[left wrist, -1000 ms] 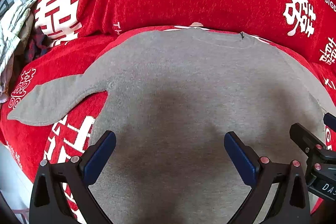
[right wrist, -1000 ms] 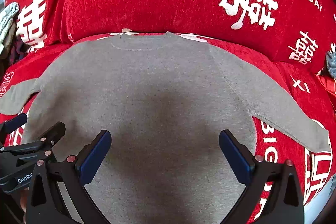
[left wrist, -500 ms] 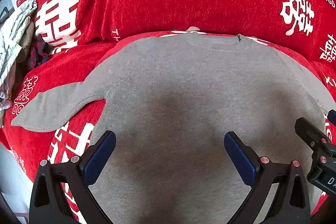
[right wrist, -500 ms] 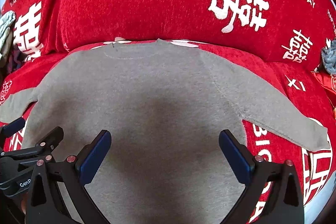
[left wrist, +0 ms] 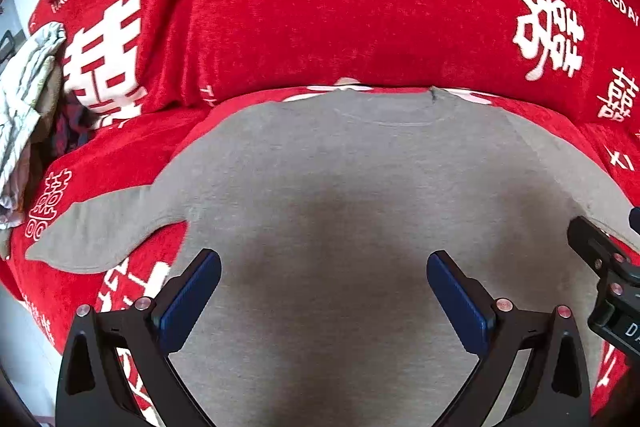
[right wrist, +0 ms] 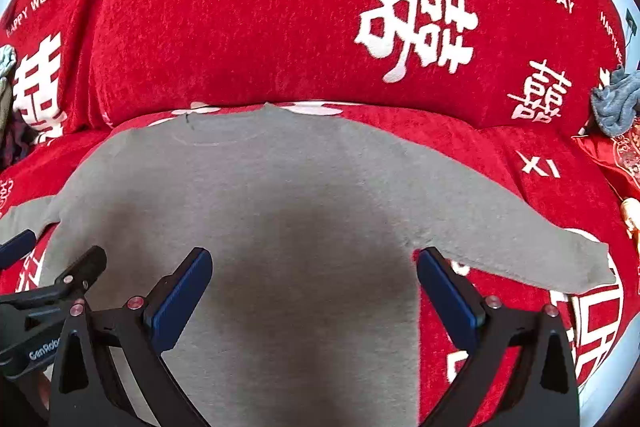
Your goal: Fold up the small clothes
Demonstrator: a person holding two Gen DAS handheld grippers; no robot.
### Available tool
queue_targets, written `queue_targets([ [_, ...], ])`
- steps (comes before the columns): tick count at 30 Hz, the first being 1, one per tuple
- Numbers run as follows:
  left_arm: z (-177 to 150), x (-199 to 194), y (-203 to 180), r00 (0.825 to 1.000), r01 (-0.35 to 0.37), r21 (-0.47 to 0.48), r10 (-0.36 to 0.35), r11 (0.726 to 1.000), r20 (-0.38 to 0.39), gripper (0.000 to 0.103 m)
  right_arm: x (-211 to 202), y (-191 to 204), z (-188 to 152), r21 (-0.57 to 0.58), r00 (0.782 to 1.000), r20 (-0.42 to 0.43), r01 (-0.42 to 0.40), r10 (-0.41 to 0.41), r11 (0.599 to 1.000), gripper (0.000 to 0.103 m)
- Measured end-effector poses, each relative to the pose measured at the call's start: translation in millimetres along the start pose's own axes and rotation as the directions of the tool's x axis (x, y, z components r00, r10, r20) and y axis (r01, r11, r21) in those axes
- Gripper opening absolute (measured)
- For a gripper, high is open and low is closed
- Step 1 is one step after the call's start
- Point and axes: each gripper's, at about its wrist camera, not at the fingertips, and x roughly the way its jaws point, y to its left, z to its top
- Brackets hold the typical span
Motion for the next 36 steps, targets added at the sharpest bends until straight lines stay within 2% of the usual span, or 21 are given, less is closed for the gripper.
queue_targets([
  [7, 8, -2, -16, 1.0, 0.006, 0.004, -0.006, 1.0, -0.005, 0.103, -4, -18, 3, 0.012, 0.999, 0.027, 0.019, -0.019, 1.0, 0.102],
  [20, 21, -7, -67, 1.0, 0.001, 0.081, -0.002, 0.997, 0.013, 0.103, -9, -65, 6, 0.086, 0.998, 0.048, 0.046, -0.051, 0.995, 0.102],
  [36, 29, -12, -158, 0.999, 0.044, 0.195, -0.047, 0.98, 0.008, 0.103, -12, -165, -7, 0.215, 0.99, 0.023, 0.134, -0.142, 0.967, 0.102],
])
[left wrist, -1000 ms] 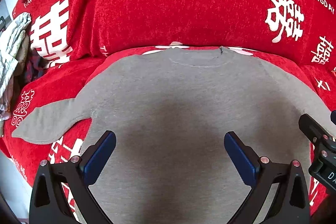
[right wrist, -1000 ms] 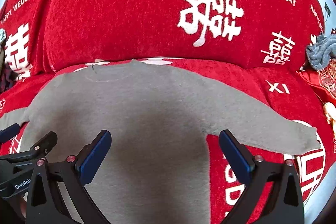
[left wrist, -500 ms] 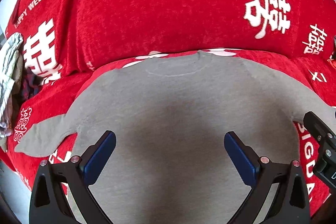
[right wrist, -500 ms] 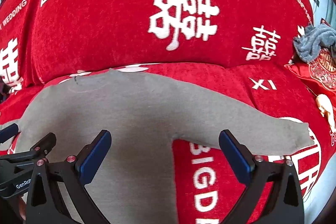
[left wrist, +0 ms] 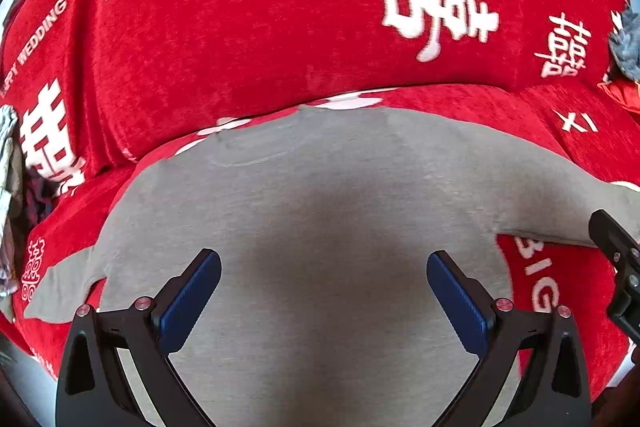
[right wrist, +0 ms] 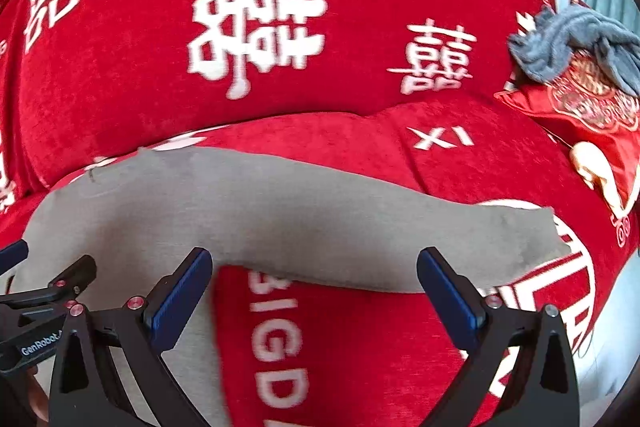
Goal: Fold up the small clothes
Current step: 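Reach the right gripper to the sweater sleeve cuff and close on it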
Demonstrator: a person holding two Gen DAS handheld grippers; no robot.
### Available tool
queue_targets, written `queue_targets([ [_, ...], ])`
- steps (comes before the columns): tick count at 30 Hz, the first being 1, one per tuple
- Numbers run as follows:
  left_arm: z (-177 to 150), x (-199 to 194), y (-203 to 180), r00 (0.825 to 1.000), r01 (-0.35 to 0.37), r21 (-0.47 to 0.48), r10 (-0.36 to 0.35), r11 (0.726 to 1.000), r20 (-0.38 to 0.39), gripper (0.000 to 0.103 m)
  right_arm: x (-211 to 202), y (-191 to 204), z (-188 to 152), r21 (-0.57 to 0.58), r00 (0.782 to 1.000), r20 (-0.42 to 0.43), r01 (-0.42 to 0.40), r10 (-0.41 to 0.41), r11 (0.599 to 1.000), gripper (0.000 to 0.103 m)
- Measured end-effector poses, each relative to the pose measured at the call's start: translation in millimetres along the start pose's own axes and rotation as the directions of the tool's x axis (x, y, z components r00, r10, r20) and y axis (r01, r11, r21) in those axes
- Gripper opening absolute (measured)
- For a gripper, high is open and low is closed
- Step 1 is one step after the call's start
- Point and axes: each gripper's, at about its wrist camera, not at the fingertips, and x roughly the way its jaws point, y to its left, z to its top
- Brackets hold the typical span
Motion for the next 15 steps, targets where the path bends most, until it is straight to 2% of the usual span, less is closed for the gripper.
queue_targets([
  [8, 7, 1, -47, 1.0, 0.024, 0.062, -0.024, 0.998, -0.004, 0.103, 9, -70, -6, 0.098, 0.998, -0.025, 0.066, -0.063, 0.993, 0.102],
  [15, 14, 5, -91, 0.999, 0.044, 0.124, -0.044, 0.991, -0.011, 0.103, 21, -137, -21, 0.186, 0.989, -0.06, 0.146, -0.137, 0.972, 0.102],
])
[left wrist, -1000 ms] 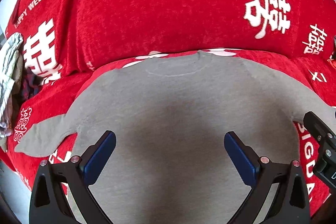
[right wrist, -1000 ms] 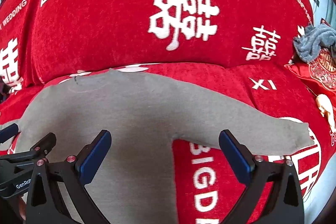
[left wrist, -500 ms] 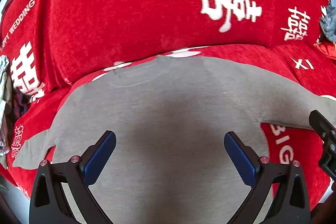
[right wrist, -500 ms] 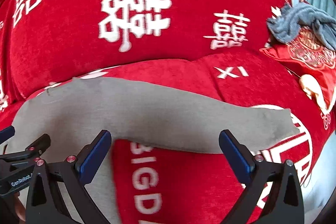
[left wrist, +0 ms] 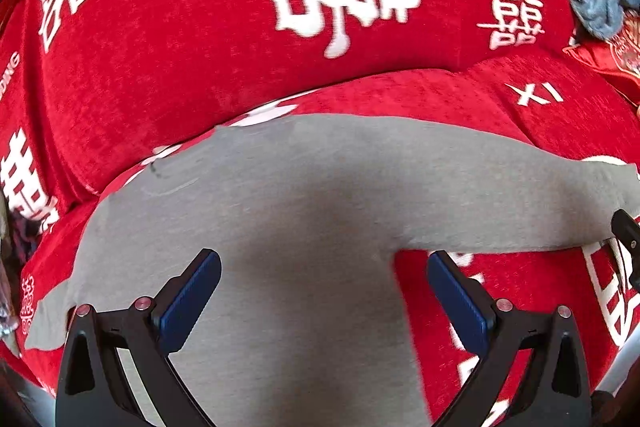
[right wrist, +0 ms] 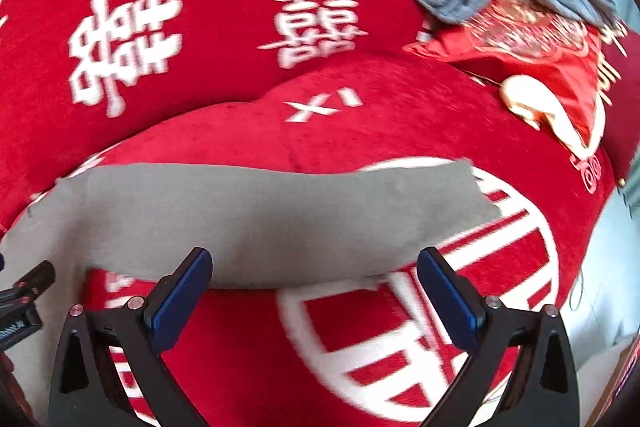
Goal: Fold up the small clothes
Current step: 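Reach the right gripper to the sweater sleeve cuff and close on it, then lift the sleeve with the right gripper and carry it across the sweater body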
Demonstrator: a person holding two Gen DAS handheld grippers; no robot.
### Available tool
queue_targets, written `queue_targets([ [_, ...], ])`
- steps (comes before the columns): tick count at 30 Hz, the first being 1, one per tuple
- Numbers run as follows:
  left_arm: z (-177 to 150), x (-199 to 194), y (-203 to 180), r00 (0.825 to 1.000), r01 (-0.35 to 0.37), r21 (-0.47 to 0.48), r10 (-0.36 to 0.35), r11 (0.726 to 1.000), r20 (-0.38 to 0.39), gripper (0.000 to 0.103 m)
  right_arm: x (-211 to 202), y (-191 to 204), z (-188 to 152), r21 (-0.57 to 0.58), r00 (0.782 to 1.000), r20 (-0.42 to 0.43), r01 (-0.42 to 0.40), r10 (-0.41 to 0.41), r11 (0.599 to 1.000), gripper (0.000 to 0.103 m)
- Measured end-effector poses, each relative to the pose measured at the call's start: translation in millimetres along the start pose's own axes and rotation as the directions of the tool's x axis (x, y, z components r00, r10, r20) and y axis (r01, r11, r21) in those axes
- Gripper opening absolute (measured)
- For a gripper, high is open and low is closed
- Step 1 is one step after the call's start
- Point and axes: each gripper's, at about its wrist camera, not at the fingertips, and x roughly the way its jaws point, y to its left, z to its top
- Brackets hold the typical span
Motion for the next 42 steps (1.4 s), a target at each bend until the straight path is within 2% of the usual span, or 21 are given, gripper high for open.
queue_targets([
  [4, 3, 7, -15, 1.0, 0.002, 0.021, -0.002, 1.0, -0.008, 0.103, 18, -42, -3, 0.081, 0.998, -0.028, 0.055, -0.052, 0.995, 0.102],
  [8, 5, 17, -24, 1.0, 0.001, 0.03, 0.0, 1.0, -0.024, 0.103, 43, -75, -2, 0.162, 0.997, -0.054, 0.062, -0.054, 0.985, 0.092],
  [10, 5, 23, -26, 0.999, 0.0, 0.029, 0.001, 1.0, -0.032, 0.103, 56, -83, 2, 0.17, 0.998, -0.055, 0.05, -0.041, 0.984, 0.087],
  [12, 6, 27, -26, 0.999, 0.0, 0.026, 0.001, 1.0, -0.035, 0.103, 62, -82, 10, 0.147, 0.998, -0.006, 0.066, -0.065, 0.987, 0.087],
  [14, 8, 33, -23, 0.999, -0.004, 0.02, 0.005, 1.0, -0.039, 0.103, 69, -82, 16, 0.135, 0.998, 0.006, 0.055, -0.056, 0.989, 0.084],
  [15, 9, 36, -21, 0.999, -0.006, 0.013, 0.007, 1.0, -0.042, 0.103, 72, -80, 19, 0.119, 0.998, 0.022, 0.059, -0.062, 0.991, 0.077],
  [16, 11, 39, -18, 0.999, -0.006, 0.004, 0.006, 1.0, -0.045, 0.103, 75, -78, 22, 0.091, 0.997, 0.031, 0.066, -0.069, 0.994, 0.065],
  [17, 12, 40, -15, 0.999, -0.005, -0.004, 0.005, 1.0, -0.047, 0.103, 77, -78, 24, 0.073, 0.997, 0.026, 0.068, -0.07, 0.995, 0.017],
  [18, 14, 43, -12, 0.999, -0.003, -0.016, 0.002, 1.0, -0.049, 0.103, 77, -81, 25, 0.082, 0.999, 0.018, 0.028, -0.029, 0.996, 0.007],
  [20, 19, 48, -2, 0.999, -0.004, -0.046, 0.002, 0.999, -0.053, 0.103, 69, -91, 24, 0.128, 0.998, 0.051, -0.031, 0.025, 0.991, 0.007],
  [24, 27, 66, 10, 0.996, -0.025, -0.091, 0.017, 0.996, -0.086, 0.103, 40, -108, 17, 0.196, 0.989, 0.141, -0.08, 0.053, 0.977, 0.006],
  [27, 25, 84, 3, 0.99, -0.032, -0.063, 0.023, 0.998, -0.136, 0.103, 32, -107, 15, 0.198, 0.986, 0.156, -0.091, 0.061, 0.976, 0.006],
  [35, 22, 61, 18, 0.997, 0.005, -0.078, -0.012, 0.997, -0.08, 0.103, 3, -94, 27, 0.178, 0.973, 0.207, -0.145, 0.107, 0.973, 0.006],
  [38, 19, 49, 26, 0.998, 0.018, -0.091, -0.024, 0.996, -0.057, 0.103, -14, -75, 39, 0.154, 0.956, 0.23, -0.218, 0.18, 0.964, 0.006],
  [42, 10, 37, 46, 0.999, 0.032, -0.113, -0.037, 0.993, -0.035, 0.103, -35, -42, 48, 0.096, 0.939, 0.248, -0.267, 0.237, 0.959, 0.006],
])
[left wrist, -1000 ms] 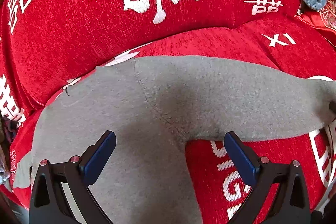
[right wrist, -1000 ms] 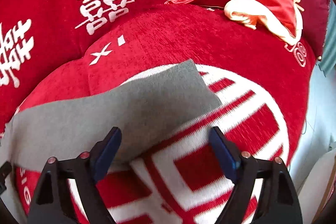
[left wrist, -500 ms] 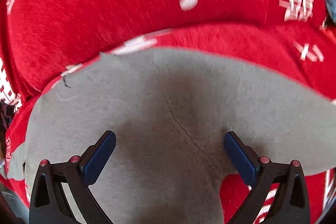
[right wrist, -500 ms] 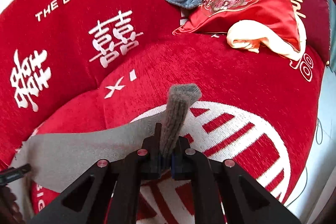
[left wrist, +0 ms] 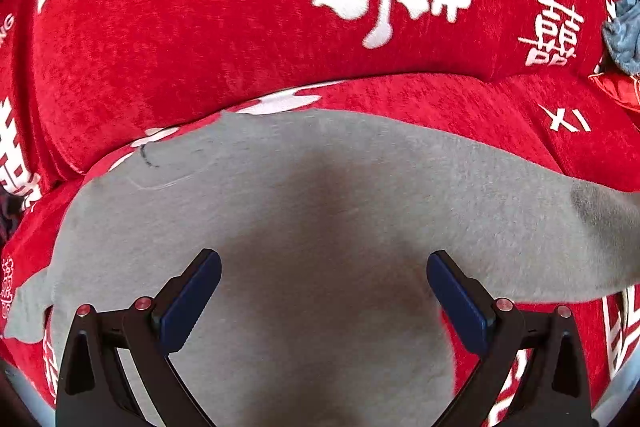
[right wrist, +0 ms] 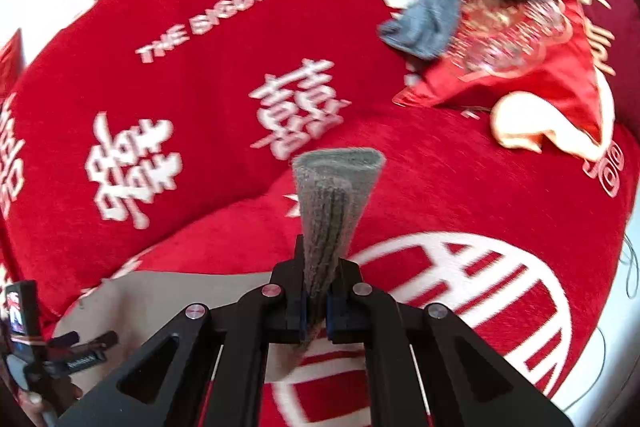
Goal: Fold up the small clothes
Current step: 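Lift the sleeve with the right gripper and carry it across the sweater body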
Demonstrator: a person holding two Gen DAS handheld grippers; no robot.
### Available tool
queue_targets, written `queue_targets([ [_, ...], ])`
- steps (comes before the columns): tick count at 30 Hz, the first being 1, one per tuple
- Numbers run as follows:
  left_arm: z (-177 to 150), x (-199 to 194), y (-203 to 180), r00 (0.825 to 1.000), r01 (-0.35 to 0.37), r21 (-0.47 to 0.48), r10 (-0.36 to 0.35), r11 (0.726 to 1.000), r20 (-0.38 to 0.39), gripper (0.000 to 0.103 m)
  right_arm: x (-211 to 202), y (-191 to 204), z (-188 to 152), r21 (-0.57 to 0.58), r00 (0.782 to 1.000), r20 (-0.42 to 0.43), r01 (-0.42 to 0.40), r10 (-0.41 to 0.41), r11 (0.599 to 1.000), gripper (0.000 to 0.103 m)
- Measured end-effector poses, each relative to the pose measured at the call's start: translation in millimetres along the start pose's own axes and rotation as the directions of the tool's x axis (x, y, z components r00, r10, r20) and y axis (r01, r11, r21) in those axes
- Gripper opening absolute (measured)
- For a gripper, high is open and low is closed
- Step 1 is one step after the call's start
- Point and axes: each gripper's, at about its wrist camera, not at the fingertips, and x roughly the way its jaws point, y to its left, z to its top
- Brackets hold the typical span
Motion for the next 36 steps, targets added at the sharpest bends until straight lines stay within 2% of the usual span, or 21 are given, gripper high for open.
queue_targets([
  [4, -9, -6, 23, 1.0, 0.016, -0.03, -0.016, 0.999, 0.002, 0.103, -6, 40, 5, -0.002, 0.995, -0.011, -0.1, 0.1, 0.995, 0.006],
  [9, -22, -12, 54, 1.0, 0.03, -0.066, -0.029, 0.997, 0.005, 0.103, -17, 97, 8, -0.052, 0.985, -0.022, -0.173, 0.172, 0.984, 0.006],
  [17, -43, -19, 103, 0.999, 0.042, -0.122, -0.041, 0.992, 0.009, 0.103, -22, 192, 5, -0.094, 0.955, -0.077, -0.292, 0.285, 0.952, 0.006],
  [24, -65, -18, 152, 0.999, 0.046, -0.18, -0.046, 0.983, 0.001, 0.103, -16, 263, -13, -0.109, 0.926, -0.14, -0.365, 0.349, 0.925, 0.006],
  [32, -94, -15, 211, 0.999, 0.036, -0.274, -0.041, 0.961, -0.011, 0.103, -15, 354, -47, -0.195, 0.9, -0.208, -0.421, 0.382, 0.886, 0.006],
  [36, -105, -13, 241, 0.999, 0.026, -0.328, -0.035, 0.944, -0.021, 0.103, -12, 385, -68, -0.223, 0.891, -0.243, -0.435, 0.383, 0.872, 0.006],
])
